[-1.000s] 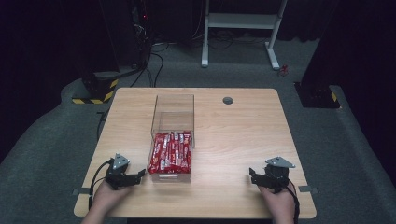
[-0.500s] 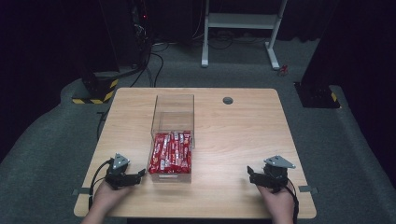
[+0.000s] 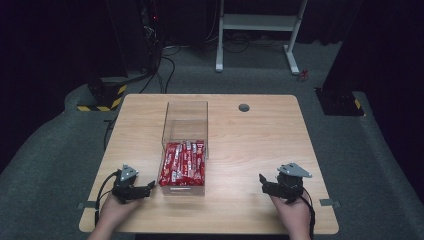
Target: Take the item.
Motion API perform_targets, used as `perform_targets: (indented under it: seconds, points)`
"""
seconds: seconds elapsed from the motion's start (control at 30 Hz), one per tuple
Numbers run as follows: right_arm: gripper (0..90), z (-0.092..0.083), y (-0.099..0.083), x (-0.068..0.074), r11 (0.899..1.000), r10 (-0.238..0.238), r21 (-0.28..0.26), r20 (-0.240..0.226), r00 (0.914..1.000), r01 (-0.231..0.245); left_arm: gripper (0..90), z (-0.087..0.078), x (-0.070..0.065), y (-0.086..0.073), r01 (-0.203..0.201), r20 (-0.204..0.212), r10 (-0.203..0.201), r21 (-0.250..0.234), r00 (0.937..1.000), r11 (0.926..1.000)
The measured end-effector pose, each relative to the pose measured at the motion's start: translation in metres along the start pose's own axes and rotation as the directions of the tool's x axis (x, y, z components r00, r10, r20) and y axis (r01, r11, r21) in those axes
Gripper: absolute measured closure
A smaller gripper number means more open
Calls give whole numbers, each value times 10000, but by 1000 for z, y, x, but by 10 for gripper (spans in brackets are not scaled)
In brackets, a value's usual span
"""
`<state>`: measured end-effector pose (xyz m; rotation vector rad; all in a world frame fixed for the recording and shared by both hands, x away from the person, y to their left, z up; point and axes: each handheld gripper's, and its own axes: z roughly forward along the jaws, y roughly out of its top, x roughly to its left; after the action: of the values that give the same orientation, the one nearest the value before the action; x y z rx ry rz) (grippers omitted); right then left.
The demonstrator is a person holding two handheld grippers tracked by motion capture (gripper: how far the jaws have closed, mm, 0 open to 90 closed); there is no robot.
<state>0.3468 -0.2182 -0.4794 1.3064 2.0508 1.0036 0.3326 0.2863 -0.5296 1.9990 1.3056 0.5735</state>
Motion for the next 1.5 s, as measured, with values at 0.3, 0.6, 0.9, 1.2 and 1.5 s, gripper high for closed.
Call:
perform_targets:
  seconds: [0.3, 0.6, 0.9, 1.2, 1.5]
  points:
    - [124, -1, 19, 16, 9996, -73, -277, -397, 9992, 63, 151, 0, 0, 0, -27, 35, 27, 3, 10000, 10000]
    - [143, -2, 31, 25, 9988, -376, -350, -619, 9974, 355, 151, 0, 0, 0, -43, 46, 42, 19, 10000, 10000]
    - [148, -5, 41, 34, 9982, -466, -417, -887, 9950, 430, 151, 0, 0, 0, -42, 37, 42, 6, 10000, 10000]
    - [182, -2, 52, 51, 9964, -705, -537, -1091, 9915, 649, 151, 0, 0, 0, -52, 53, 52, 20, 10000, 10000]
    - [185, 2, 59, 64, 9960, -822, -478, -1416, 9865, 762, 151, 0, 0, 0, -41, 48, 41, 4, 10000, 10000]
